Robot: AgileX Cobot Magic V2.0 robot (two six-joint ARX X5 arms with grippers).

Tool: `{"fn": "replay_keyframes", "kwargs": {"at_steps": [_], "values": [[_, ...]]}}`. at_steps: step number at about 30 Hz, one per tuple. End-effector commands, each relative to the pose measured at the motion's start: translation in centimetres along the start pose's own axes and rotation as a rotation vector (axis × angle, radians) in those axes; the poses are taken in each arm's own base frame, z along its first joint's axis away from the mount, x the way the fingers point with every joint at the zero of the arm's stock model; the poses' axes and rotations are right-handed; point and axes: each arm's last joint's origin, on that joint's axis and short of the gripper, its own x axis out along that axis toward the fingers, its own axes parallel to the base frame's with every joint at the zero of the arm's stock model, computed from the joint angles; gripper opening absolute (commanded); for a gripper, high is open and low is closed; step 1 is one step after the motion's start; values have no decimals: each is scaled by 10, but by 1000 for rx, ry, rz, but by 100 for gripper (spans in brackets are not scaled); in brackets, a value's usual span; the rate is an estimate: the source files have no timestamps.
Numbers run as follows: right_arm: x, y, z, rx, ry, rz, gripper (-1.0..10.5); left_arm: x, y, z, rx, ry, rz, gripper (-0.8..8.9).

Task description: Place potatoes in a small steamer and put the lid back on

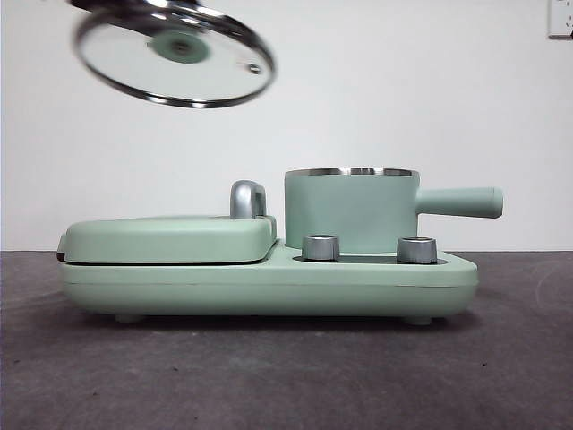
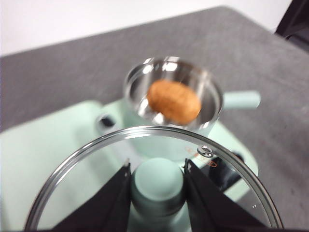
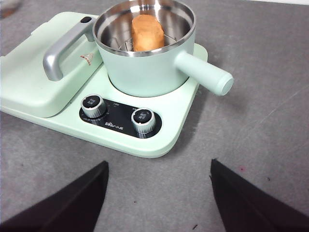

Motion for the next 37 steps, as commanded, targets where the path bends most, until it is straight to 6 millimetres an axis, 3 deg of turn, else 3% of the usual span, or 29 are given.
{"fn": "replay_keyframes", "kwargs": {"at_steps": [1,12,22,30,37], "values": [[1,1,1,43,-1,11,326,18,-6,11,23,-90,-37,10],[1,1,1,44,0,16,326,104,-20,13,129,-158,-89,10],[1,1,1,42,2,14,326,167,-21,21,181,-146,-90,10],[1,1,0,37,9,9,326,200,-21,21,210,-150,-91,10],[1,0,-2,33,27,-3,326,209,-22,16,210,-156,-93,10]]}}
